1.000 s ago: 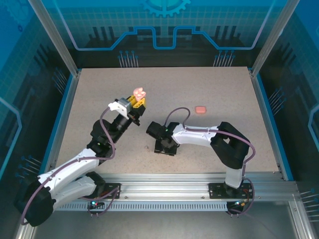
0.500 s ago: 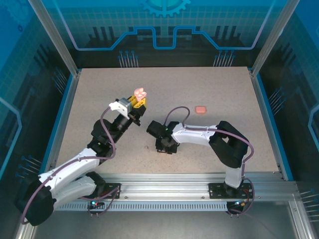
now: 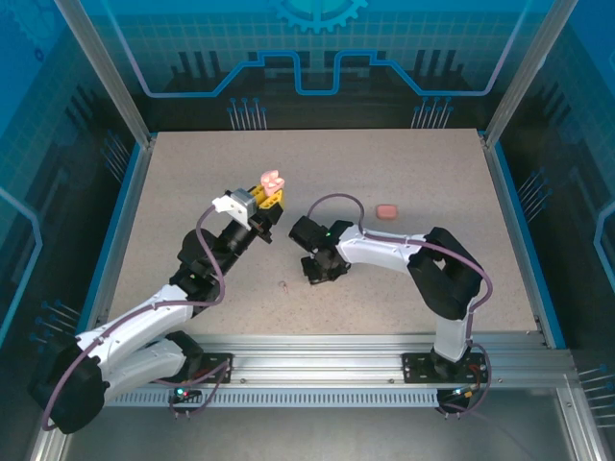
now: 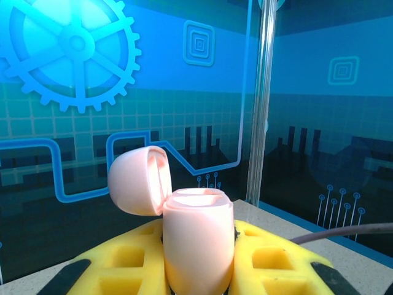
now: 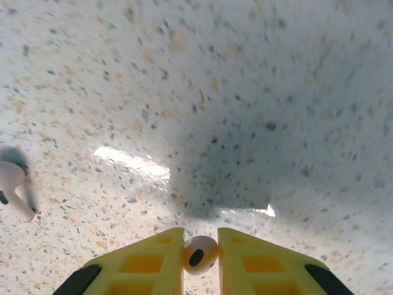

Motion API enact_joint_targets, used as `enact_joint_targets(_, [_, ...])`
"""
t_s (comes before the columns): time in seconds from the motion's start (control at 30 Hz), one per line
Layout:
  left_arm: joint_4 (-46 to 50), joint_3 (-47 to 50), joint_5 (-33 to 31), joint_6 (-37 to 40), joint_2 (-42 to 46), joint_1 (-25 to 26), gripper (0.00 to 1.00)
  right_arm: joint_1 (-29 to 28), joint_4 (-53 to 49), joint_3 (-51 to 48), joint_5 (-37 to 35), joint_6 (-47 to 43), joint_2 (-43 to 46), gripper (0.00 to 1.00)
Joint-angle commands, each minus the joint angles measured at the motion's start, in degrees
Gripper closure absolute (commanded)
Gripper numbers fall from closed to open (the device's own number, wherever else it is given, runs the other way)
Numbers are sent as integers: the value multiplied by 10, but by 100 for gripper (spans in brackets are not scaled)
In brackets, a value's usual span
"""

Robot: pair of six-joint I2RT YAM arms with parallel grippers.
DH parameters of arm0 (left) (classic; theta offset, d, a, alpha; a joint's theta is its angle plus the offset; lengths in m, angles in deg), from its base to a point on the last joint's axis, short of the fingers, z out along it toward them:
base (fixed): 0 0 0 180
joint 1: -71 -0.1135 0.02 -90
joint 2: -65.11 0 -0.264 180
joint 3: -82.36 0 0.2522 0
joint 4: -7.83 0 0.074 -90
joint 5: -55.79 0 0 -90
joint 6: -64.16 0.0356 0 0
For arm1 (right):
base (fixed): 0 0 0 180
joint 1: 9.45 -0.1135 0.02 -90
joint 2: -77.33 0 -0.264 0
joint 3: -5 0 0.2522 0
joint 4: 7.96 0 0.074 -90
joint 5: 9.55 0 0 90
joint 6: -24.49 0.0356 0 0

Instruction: Insert wireless bluetooth earbuds into charging case

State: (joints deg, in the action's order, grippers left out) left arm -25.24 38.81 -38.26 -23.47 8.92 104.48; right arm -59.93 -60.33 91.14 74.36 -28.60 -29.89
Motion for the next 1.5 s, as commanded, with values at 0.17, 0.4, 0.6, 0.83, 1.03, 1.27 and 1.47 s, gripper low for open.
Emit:
enact_joint_targets(0.17, [-26,3,14,-18,2,-4,100,47,12,-17,-42,-198,18,76])
enact_joint_targets(0.4, [-29,0,18,-25,-2,-4,100,80,-13,-18,-43,-135,47,62])
enact_joint_targets(0.6, [-28,-4,19,-28,-3,-3,100,81,-54,-10,2,61,73,52])
enact_joint_targets(0.83, [-20,-8,21,-29,-3,-3,100,52,-48,-6,-31,-26,52,48])
enact_joint_targets(1.03, [-20,-12,20,-29,-5,-3,100,43,-68,0,-42,-85,30,51])
enact_joint_targets(1.27, [-19,-17,20,-26,-10,-3,100,36,-62,2,-39,-91,-10,55])
enact_joint_targets(1.47, [-18,-18,20,-26,-15,-3,100,36,-53,10,-38,-91,-33,58])
